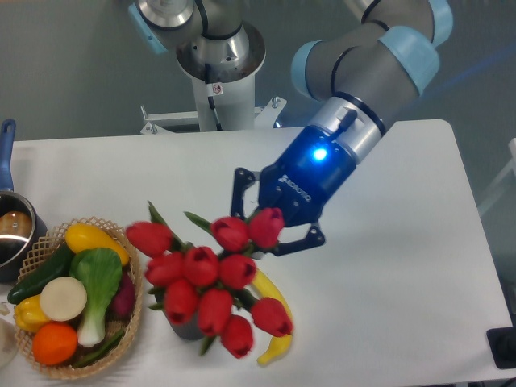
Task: Insert the flowers into the vase
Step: 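Carry the tulips over the black vase and lower stems into it, then push the tulip stems down into the vase and settle them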
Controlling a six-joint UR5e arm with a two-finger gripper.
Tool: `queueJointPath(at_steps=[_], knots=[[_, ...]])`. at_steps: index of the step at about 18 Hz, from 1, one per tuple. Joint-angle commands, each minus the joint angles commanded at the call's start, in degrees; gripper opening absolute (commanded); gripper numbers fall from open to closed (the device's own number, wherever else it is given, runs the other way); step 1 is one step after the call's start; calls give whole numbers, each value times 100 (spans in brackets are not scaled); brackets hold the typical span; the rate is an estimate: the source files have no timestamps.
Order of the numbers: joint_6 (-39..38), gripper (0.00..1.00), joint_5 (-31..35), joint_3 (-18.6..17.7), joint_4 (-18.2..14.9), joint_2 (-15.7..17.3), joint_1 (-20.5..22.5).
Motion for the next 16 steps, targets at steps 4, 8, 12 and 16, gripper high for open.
queueJointPath(at_steps=[4, 8, 12, 16], knots=[[96, 5, 0, -140, 0, -44, -97], [474, 4, 0, -474, 0, -35, -141], [598, 5, 0, -685, 9, 0, -211], [598, 5, 35, -686, 88, -79, -334]])
